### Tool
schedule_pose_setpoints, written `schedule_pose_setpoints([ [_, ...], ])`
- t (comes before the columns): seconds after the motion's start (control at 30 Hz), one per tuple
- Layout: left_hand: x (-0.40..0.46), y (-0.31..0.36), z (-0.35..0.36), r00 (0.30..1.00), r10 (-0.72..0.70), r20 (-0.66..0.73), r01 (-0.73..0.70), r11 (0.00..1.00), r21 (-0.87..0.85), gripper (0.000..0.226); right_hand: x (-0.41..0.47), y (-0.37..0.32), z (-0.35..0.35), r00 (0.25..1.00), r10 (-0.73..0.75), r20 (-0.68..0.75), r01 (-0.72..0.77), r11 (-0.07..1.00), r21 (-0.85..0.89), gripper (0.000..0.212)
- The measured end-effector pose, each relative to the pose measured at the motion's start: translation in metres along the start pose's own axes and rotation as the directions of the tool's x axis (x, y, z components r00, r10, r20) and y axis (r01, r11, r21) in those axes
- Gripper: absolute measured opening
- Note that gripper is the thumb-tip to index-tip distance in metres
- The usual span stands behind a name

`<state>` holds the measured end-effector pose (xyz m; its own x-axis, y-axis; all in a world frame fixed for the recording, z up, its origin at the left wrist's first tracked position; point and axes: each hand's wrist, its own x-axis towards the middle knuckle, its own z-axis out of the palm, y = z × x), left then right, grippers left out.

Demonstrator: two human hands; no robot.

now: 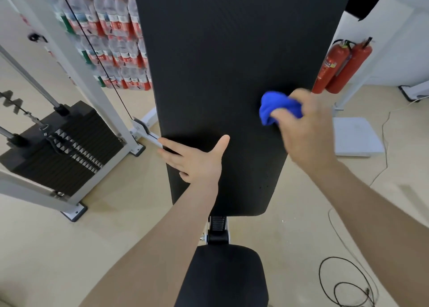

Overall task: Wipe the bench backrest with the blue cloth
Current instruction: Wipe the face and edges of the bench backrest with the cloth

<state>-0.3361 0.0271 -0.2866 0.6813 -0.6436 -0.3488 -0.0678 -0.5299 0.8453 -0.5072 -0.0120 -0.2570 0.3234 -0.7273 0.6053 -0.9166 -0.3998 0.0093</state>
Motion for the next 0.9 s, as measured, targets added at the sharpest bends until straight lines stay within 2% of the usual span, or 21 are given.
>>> schedule_pose_setpoints([
  [0.1, 0.000, -0.001, 0.003, 1.000, 0.003, -0.027, -0.003, 1.000, 0.008, 0.134, 0.017, 0.009, -0.003, 0.981, 0.091, -0.170, -0.085, 0.996, 0.041, 0.020],
  [0.17, 0.001, 0.000, 0.005, 0.999, 0.001, -0.035, -0.001, 1.000, 0.018, 0.134, 0.002, 0.006, 0.012, 0.971, 0.212, -0.109, -0.200, 0.973, 0.112, 0.021],
  [0.23, 0.002, 0.000, 0.004, 0.999, -0.001, -0.049, 0.002, 0.999, 0.036, 0.133, -0.027, -0.005, 0.028, 0.963, 0.268, 0.001, -0.268, 0.962, 0.053, 0.024],
  [0.3, 0.001, 0.001, 0.003, 0.999, -0.016, -0.039, 0.018, 0.998, 0.056, 0.132, -0.056, -0.010, 0.037, 0.961, 0.245, 0.130, -0.258, 0.962, 0.095, 0.032],
  [0.33, -0.001, 0.001, 0.001, 0.999, -0.025, -0.027, 0.027, 0.997, 0.070, 0.131, -0.065, -0.010, 0.036, 0.954, 0.230, 0.190, -0.253, 0.962, 0.104, 0.029],
  [0.37, -0.002, 0.003, 0.000, 0.999, -0.032, -0.019, 0.033, 0.996, 0.084, 0.131, -0.067, -0.009, 0.033, 0.972, 0.164, 0.168, -0.176, 0.982, 0.062, 0.025],
  [0.43, -0.005, 0.006, -0.002, 0.999, -0.037, -0.014, 0.038, 0.994, 0.099, 0.130, -0.057, -0.001, 0.023, 0.988, 0.011, 0.152, -0.021, 0.998, 0.066, 0.039],
  [0.47, -0.006, 0.006, -0.003, 0.999, -0.036, -0.015, 0.038, 0.994, 0.104, 0.130, -0.045, 0.000, 0.015, 0.988, -0.009, 0.156, 0.000, 0.998, 0.059, 0.040],
  [0.6, -0.006, 0.005, -0.001, 1.000, 0.005, -0.030, -0.002, 0.993, 0.116, 0.131, 0.000, 0.009, -0.003, 0.997, 0.043, -0.059, -0.036, 0.993, 0.111, 0.024],
  [0.67, -0.003, 0.001, 0.001, 1.000, 0.024, -0.016, -0.022, 0.994, 0.104, 0.132, -0.009, 0.007, 0.008, 0.994, 0.028, -0.104, -0.011, 0.986, 0.164, 0.019],
  [0.77, -0.003, -0.005, -0.001, 0.999, 0.049, 0.010, -0.050, 0.996, 0.074, 0.136, -0.064, -0.001, 0.038, 0.999, -0.018, -0.032, 0.023, 0.990, 0.140, 0.023],
  [0.9, -0.001, -0.019, -0.004, 0.991, 0.135, 0.003, -0.134, 0.983, 0.122, 0.134, -0.094, -0.014, 0.048, 0.996, 0.032, 0.087, -0.038, 0.997, 0.074, 0.041],
])
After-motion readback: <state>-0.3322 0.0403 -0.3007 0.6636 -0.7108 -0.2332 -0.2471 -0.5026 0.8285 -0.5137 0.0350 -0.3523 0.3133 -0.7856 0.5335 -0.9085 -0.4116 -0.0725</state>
